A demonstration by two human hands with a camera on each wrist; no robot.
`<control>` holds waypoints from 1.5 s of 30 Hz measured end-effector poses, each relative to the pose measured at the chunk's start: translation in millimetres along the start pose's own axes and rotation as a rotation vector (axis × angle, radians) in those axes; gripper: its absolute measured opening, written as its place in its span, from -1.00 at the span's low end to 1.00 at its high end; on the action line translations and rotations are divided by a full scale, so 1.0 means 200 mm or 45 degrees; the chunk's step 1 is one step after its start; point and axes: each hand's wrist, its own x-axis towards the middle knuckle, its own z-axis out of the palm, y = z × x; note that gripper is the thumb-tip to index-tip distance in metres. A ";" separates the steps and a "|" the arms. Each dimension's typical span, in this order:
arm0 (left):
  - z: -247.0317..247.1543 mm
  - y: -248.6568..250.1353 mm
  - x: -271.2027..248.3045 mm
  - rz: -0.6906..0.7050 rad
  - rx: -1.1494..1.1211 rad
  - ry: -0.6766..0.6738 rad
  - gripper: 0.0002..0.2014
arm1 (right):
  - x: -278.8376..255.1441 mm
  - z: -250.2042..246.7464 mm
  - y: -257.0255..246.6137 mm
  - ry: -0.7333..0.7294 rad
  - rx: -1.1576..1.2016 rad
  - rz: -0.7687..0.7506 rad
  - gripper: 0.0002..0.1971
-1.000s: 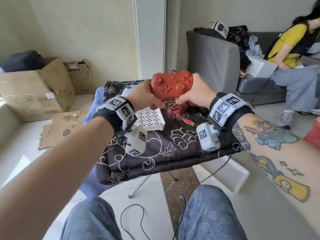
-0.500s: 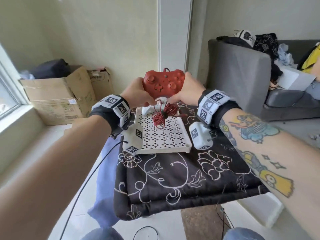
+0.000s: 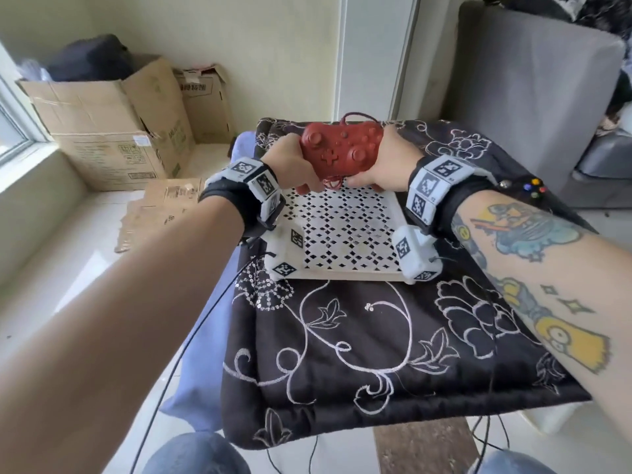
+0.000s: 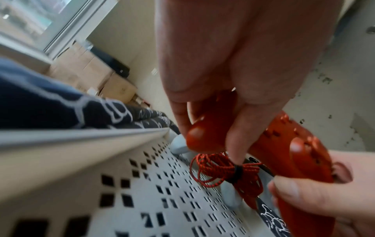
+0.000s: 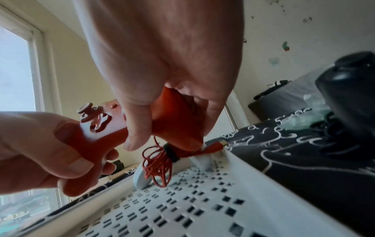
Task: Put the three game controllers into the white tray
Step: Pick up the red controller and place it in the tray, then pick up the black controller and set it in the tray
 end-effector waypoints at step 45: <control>0.50 0.54 -0.33 0.257 0.318 -0.079 -0.87 | -0.51 -0.44 0.66 0.207 -0.153 0.526 0.15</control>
